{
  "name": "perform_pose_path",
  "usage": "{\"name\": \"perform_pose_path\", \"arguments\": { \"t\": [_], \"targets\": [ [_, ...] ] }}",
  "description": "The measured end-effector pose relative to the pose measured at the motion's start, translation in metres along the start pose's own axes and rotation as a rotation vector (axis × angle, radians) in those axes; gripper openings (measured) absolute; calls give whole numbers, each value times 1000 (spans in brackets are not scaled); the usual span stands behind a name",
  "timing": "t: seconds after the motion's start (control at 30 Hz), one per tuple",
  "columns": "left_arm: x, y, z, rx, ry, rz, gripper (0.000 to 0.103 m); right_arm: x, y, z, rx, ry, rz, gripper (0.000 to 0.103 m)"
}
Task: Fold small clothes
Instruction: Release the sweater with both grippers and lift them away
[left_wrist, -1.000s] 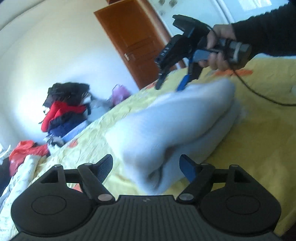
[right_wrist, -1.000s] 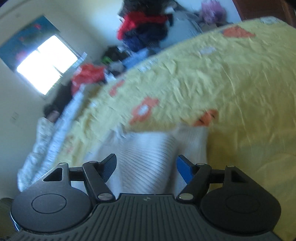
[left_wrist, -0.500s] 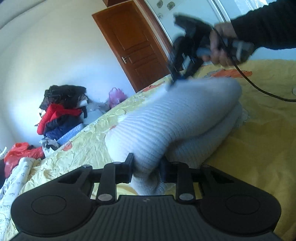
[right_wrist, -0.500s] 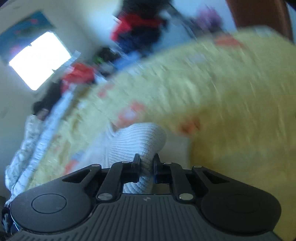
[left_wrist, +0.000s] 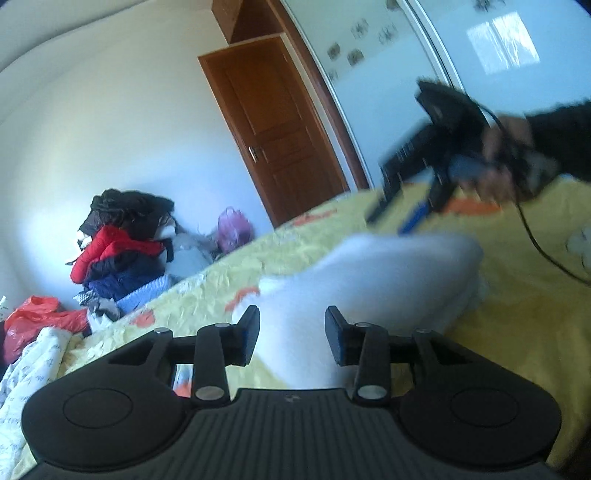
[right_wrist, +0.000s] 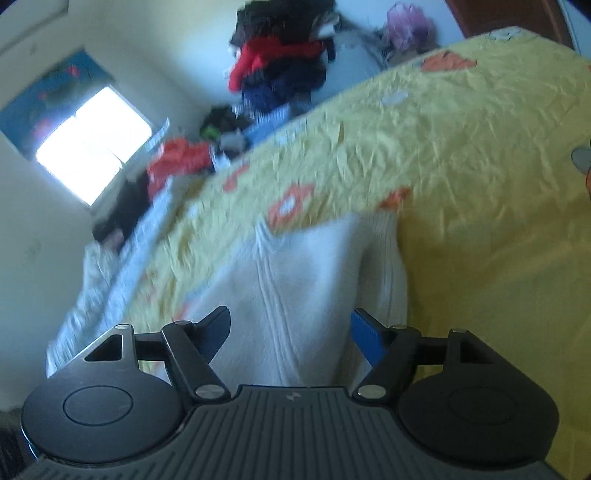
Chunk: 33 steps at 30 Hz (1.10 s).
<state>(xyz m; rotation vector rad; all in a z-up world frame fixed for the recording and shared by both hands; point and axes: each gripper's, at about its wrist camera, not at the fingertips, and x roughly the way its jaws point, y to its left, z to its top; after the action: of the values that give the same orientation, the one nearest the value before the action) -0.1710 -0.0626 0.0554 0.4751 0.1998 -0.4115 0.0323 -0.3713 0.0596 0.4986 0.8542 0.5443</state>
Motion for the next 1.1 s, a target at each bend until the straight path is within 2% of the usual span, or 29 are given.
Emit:
{"name": "perform_pose_path", "arguments": {
  "t": [0.1,0.13,0.17,0.2,0.23,0.33,0.4,0.43,0.53,0.57,0.6,0.67,0.7,0.73,0.77,0.83,0.9,0.97,1.0,1.07,1.1],
  "targets": [
    [31,-11,12,10,-30,-43,39,17,5,-8,-34,56,-59,73],
    [44,-16,12,13,-6,-79,39,22,7,-9,-51,58,-63,55],
    [60,-22,12,16,51,-122,39,25,9,-11,-70,55,-68,40],
    [74,-27,11,11,87,-136,39,24,11,-10,-78,53,-63,28],
    [76,-31,12,5,92,-141,39,21,13,-8,-83,39,-54,21],
    [83,-33,17,-32,130,-195,38,2,24,-5,-149,-3,-92,18],
    [91,-34,12,-57,143,-221,38,9,8,-10,-145,32,-144,18],
    [95,-39,10,-42,138,-213,38,16,-3,-15,-130,37,-156,21],
    [93,-42,13,-29,124,-179,40,12,-13,-15,-49,3,-115,31],
    [86,-36,15,-60,109,-178,40,9,-12,-15,-38,2,-104,41],
    [77,-27,15,-97,91,-179,40,7,-10,-15,-33,6,-98,46],
    [59,-2,15,-195,53,-182,47,-3,-3,-14,-23,-12,-97,69],
    [54,12,14,-249,43,-184,68,-9,-1,-14,-18,-40,-89,77],
    [50,28,11,-316,46,-176,96,-17,-1,-13,-12,-75,-74,92],
    [50,41,8,-373,59,-165,103,-25,-4,-11,0,-119,-57,103],
    [60,75,-6,-540,118,-145,103,-31,-14,-8,30,-155,-60,102],
    [79,104,-26,-743,231,-151,103,-25,-32,-4,103,-120,-93,103],
    [104,130,-56,-1011,326,-206,103,-13,-48,-4,167,-73,-86,102],
    [111,136,-67,-1101,358,-234,102,-7,-53,-6,185,-55,-84,102],
    [131,142,-82,-1231,388,-306,102,5,-57,-11,199,-16,-80,101],
    [138,141,-83,-1247,395,-318,102,10,-56,-12,196,-3,-76,102]
  ]
}}
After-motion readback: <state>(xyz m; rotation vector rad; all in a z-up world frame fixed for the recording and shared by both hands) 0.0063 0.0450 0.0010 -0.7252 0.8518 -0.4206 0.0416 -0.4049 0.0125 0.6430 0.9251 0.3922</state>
